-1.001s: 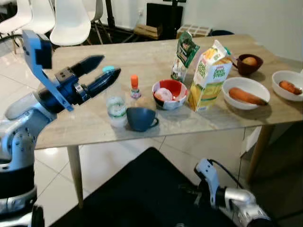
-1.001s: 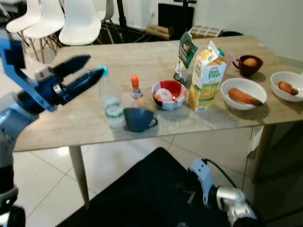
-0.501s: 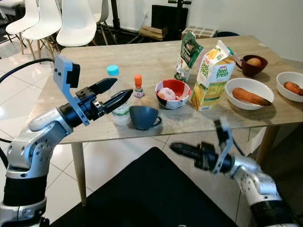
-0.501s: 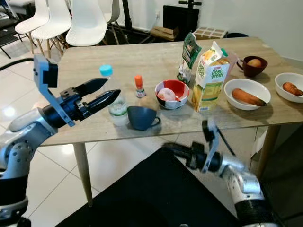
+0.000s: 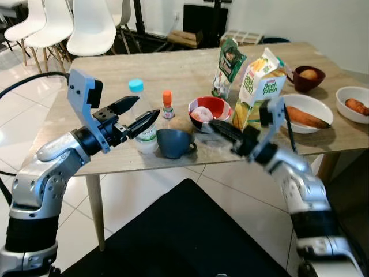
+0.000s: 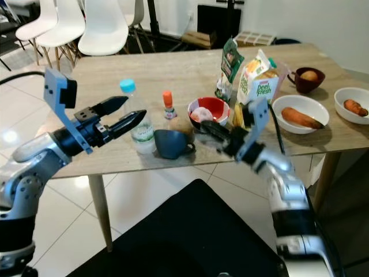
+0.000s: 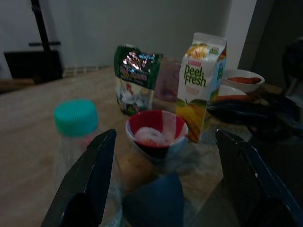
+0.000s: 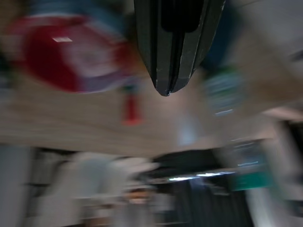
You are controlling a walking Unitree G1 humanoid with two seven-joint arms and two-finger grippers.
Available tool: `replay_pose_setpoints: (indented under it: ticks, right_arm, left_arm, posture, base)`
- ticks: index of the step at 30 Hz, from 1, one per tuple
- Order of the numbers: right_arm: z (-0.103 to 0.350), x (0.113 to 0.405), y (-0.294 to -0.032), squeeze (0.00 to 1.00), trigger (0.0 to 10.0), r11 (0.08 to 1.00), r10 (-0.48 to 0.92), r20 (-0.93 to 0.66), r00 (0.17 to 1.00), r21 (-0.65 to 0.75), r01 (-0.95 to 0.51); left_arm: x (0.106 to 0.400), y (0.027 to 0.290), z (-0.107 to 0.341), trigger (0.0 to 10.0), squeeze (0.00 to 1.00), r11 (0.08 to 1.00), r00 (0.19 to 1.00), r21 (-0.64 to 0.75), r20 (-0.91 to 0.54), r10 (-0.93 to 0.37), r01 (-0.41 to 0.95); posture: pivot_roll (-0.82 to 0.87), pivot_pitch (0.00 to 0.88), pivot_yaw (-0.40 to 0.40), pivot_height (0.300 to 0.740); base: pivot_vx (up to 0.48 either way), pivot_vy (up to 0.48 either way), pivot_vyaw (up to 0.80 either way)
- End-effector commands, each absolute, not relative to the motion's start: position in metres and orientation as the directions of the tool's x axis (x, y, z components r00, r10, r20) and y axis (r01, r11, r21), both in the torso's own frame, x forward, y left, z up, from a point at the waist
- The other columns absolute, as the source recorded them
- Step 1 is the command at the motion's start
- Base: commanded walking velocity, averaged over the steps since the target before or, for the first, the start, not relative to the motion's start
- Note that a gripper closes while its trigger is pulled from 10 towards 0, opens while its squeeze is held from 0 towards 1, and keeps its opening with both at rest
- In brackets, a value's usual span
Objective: Restocking fridge
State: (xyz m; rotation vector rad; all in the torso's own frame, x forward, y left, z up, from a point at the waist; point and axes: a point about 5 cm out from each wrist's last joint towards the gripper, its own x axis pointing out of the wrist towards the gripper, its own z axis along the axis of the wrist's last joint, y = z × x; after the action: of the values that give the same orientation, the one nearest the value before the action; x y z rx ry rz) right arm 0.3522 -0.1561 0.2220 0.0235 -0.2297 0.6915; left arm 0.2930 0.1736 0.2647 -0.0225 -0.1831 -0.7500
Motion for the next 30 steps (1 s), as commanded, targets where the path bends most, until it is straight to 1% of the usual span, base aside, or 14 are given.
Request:
replay_pose_setpoints:
  ticks: [1, 6, 7, 8, 9, 10, 17, 21, 25, 26, 27, 28, 29, 30]
  right_arm:
    - [0.213, 0.354, -0.155, 0.00, 10.0, 0.791, 0.606, 0.190, 0.772, -0.045, -0.610]
    - [0.210, 0.364, -0.146, 0.01, 10.0, 0.807, 0.585, 0.175, 0.792, -0.025, -0.590]
    - [0.209, 0.366, -0.141, 0.20, 10.0, 0.803, 0.590, 0.171, 0.789, -0.024, -0.595]
    - [0.208, 0.369, -0.136, 0.86, 10.0, 0.800, 0.593, 0.167, 0.787, -0.020, -0.599]
    - [0.208, 0.369, -0.136, 0.86, 10.0, 0.800, 0.593, 0.167, 0.787, -0.020, -0.599]
    - [0.209, 0.372, -0.131, 1.00, 10.0, 0.801, 0.591, 0.169, 0.788, -0.009, -0.599]
    - [0.212, 0.380, -0.114, 1.00, 10.0, 0.791, 0.599, 0.182, 0.780, 0.015, -0.611]
    - [0.217, 0.380, -0.095, 1.00, 10.0, 0.746, 0.652, 0.205, 0.730, 0.002, -0.666]
    - [0.220, 0.379, -0.084, 0.95, 10.0, 0.707, 0.689, 0.230, 0.687, -0.002, -0.708]
    - [0.222, 0.377, -0.076, 0.44, 10.0, 0.683, 0.710, 0.241, 0.661, -0.012, -0.730]
    - [0.222, 0.377, -0.076, 0.44, 10.0, 0.683, 0.710, 0.241, 0.661, -0.012, -0.730]
    - [0.223, 0.376, -0.073, 0.24, 10.0, 0.678, 0.714, 0.246, 0.655, -0.012, -0.735]
    - [0.223, 0.376, -0.073, 0.24, 10.0, 0.678, 0.714, 0.246, 0.655, -0.012, -0.735]
    - [0.223, 0.376, -0.070, 0.10, 10.0, 0.676, 0.716, 0.250, 0.652, -0.013, -0.737]
  left_arm:
    - [0.291, 0.176, 0.271, 10.0, 0.00, 0.740, 0.723, 0.086, 0.165, -0.671, 0.667]
    - [0.286, 0.179, 0.284, 10.0, 0.00, 0.746, 0.717, 0.081, 0.227, -0.659, 0.661]
    - [0.284, 0.180, 0.287, 10.0, 0.00, 0.745, 0.713, 0.084, 0.236, -0.660, 0.662]
    - [0.281, 0.181, 0.290, 10.0, 0.00, 0.742, 0.708, 0.093, 0.241, -0.663, 0.663]
    - [0.281, 0.181, 0.290, 10.0, 0.00, 0.742, 0.708, 0.093, 0.241, -0.663, 0.663]
    - [0.279, 0.183, 0.295, 10.0, 0.00, 0.746, 0.708, 0.101, 0.254, -0.659, 0.658]
    - [0.280, 0.195, 0.317, 10.0, 0.00, 0.795, 0.743, 0.143, 0.291, -0.603, 0.589]
    - [0.295, 0.220, 0.319, 10.0, 0.00, 0.910, 0.868, 0.142, 0.272, -0.415, 0.390]
    - [0.300, 0.231, 0.316, 10.0, 0.00, 0.944, 0.908, 0.123, 0.262, -0.329, 0.306]
    - [0.303, 0.235, 0.312, 10.0, 0.00, 0.954, 0.920, 0.113, 0.254, -0.299, 0.279]
    - [0.303, 0.235, 0.312, 10.0, 0.00, 0.954, 0.920, 0.113, 0.254, -0.299, 0.279]
    - [0.303, 0.236, 0.311, 10.0, 0.00, 0.956, 0.923, 0.102, 0.248, -0.294, 0.277]
    - [0.303, 0.236, 0.311, 10.0, 0.00, 0.956, 0.923, 0.102, 0.248, -0.294, 0.277]
    - [0.304, 0.237, 0.308, 10.0, 0.00, 0.958, 0.927, 0.099, 0.240, -0.287, 0.271]
  posture:
    - [-0.08, 0.100, 0.055, 0.740]
    - [-0.06, 0.106, 0.038, 0.740]
    - [-0.06, 0.109, 0.033, 0.740]
    - [-0.06, 0.110, 0.029, 0.740]
    - [-0.06, 0.110, 0.029, 0.740]
    - [-0.05, 0.112, 0.025, 0.740]
    - [-0.05, 0.113, 0.024, 0.740]
    - [-0.05, 0.113, 0.025, 0.740]
    - [-0.05, 0.113, 0.024, 0.740]
    - [-0.05, 0.113, 0.025, 0.740]
    - [-0.05, 0.113, 0.025, 0.740]
    - [-0.05, 0.114, 0.026, 0.740]
    - [-0.05, 0.114, 0.026, 0.740]
    - [-0.06, 0.115, 0.026, 0.740]
  base:
    - [0.000, 0.000, 0.00]
    - [0.000, 0.000, 0.00]
    - [0.000, 0.000, 0.00]
    - [0.000, 0.000, 0.00]
    - [0.000, 0.000, 0.00]
    - [0.000, 0.000, 0.00]
    - [0.000, 0.000, 0.00]
    - [0.000, 0.000, 0.00]
    - [0.000, 0.000, 0.00]
    - [0.000, 0.000, 0.00]
    - [0.000, 0.000, 0.00]
    - [0.000, 0.000, 0.00]
    - [0.000, 0.000, 0.00]
    - [0.000, 0.000, 0.00]
